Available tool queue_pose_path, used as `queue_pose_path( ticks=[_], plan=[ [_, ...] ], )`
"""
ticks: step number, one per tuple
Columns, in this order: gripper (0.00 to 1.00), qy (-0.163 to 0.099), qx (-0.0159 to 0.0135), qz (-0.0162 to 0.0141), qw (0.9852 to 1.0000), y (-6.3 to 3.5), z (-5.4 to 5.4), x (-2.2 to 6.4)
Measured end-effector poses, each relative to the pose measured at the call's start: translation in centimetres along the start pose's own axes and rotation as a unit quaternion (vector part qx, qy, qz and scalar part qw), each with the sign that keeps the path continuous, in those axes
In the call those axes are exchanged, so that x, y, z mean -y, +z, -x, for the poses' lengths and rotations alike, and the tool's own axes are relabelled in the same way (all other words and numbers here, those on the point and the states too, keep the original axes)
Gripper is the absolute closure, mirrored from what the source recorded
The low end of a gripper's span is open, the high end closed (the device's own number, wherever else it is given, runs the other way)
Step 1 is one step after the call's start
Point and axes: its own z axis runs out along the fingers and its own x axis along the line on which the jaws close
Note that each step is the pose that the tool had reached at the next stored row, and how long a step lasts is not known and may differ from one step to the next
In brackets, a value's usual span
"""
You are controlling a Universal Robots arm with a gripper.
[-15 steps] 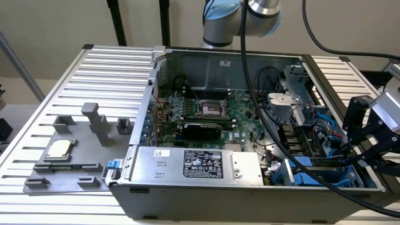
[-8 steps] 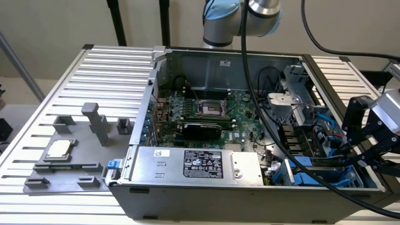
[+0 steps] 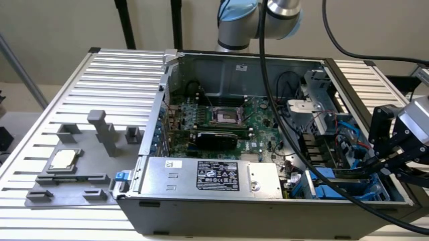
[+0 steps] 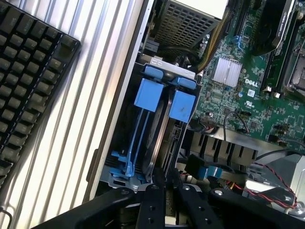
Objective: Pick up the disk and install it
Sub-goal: 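Insert the first disk wire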
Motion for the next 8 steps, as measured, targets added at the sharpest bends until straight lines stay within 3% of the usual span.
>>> queue_pose_path(
  ticks=[8],
  plan=[
    [0.84, -0.004, -0.0001, 0.0007, 1.0, -0.39, 0.18, -0.4]
  ],
)
